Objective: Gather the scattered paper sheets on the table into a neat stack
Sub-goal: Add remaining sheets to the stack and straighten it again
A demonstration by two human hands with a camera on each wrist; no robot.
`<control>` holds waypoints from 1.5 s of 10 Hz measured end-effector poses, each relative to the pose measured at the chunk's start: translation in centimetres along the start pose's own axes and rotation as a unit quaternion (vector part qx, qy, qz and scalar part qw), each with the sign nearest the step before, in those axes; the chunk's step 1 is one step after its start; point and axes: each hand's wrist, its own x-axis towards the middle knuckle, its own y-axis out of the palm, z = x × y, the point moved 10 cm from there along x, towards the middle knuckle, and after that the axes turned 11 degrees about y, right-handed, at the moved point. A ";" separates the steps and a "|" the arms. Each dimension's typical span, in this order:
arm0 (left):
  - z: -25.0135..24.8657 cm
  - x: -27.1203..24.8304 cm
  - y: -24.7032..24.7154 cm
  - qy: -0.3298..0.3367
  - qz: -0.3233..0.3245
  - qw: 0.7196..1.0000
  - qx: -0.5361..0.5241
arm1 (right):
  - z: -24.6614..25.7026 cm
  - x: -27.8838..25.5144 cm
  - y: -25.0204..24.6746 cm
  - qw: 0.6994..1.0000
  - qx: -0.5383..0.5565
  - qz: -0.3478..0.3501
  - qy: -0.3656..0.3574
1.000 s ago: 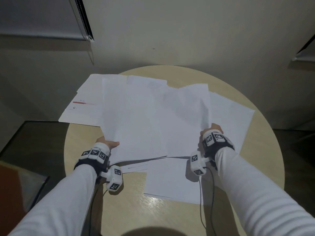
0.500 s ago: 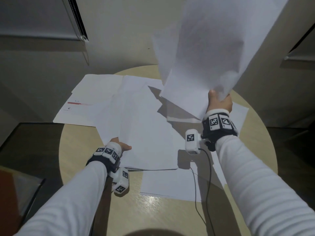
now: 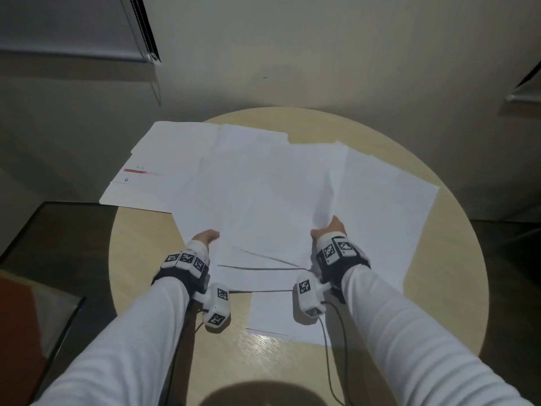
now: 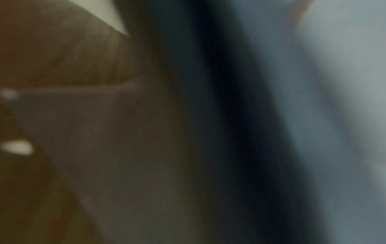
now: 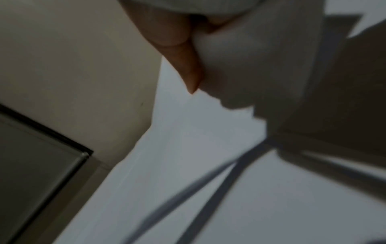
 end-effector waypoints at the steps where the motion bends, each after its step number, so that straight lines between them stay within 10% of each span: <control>1: 1.0 -0.1 0.7 -0.055 0.009 0.994 -0.099 | -0.9 0.5 1.2 0.999 -0.046 0.008 0.011; 4: -0.6 -1.4 0.5 -0.029 0.027 0.997 0.060 | -0.4 -1.4 1.4 0.934 -0.352 0.050 -0.043; 8: -0.6 -1.2 1.0 0.019 0.060 0.994 0.085 | -0.3 -2.0 4.5 0.896 -0.433 0.053 -0.083; 10: -1.4 -1.6 0.6 0.068 0.043 0.992 0.102 | -0.9 -1.1 1.9 0.994 -0.063 0.082 -0.034; 12: -5.8 -4.1 0.3 0.131 0.053 0.990 0.016 | 1.4 -2.4 0.5 0.980 0.090 0.169 -0.044; 15: -20.0 -6.8 -2.0 0.353 -0.017 0.920 -0.171 | 12.1 -5.9 -6.6 0.926 0.284 0.027 -0.249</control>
